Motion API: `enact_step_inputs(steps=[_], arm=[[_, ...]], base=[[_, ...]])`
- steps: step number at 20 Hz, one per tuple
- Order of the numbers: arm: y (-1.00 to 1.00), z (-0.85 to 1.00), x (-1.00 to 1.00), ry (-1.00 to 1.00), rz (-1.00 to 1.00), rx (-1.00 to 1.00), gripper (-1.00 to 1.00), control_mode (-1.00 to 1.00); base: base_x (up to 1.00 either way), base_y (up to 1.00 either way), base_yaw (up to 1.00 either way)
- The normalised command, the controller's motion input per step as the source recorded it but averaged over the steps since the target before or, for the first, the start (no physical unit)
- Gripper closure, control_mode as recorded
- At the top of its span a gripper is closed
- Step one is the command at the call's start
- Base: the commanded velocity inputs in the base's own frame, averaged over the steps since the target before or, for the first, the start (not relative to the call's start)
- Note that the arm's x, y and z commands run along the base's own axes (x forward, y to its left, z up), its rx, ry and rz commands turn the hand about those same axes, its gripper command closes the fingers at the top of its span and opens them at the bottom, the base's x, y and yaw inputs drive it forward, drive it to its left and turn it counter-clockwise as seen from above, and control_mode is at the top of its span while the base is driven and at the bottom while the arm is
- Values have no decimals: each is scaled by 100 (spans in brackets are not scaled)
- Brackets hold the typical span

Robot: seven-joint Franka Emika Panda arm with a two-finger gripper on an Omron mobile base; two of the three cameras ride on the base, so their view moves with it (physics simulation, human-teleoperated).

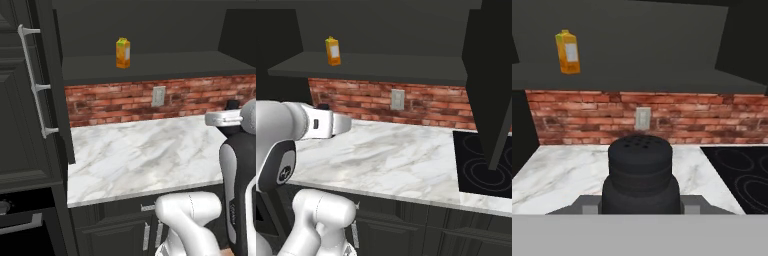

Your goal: The dining table condiment station is running low on shaker. Refill the condiment station by opening the cabinet and taking the shaker from the cabinet and placing it on the dining table.

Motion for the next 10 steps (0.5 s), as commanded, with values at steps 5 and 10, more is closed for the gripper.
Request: enact_step_inputs(steps=[5, 10], arm=[[13, 0, 0, 1, 2, -2, 100, -100], [0, 0, 0, 0, 0, 0, 100, -100]], base=[[0, 0, 0], [0, 0, 0]])
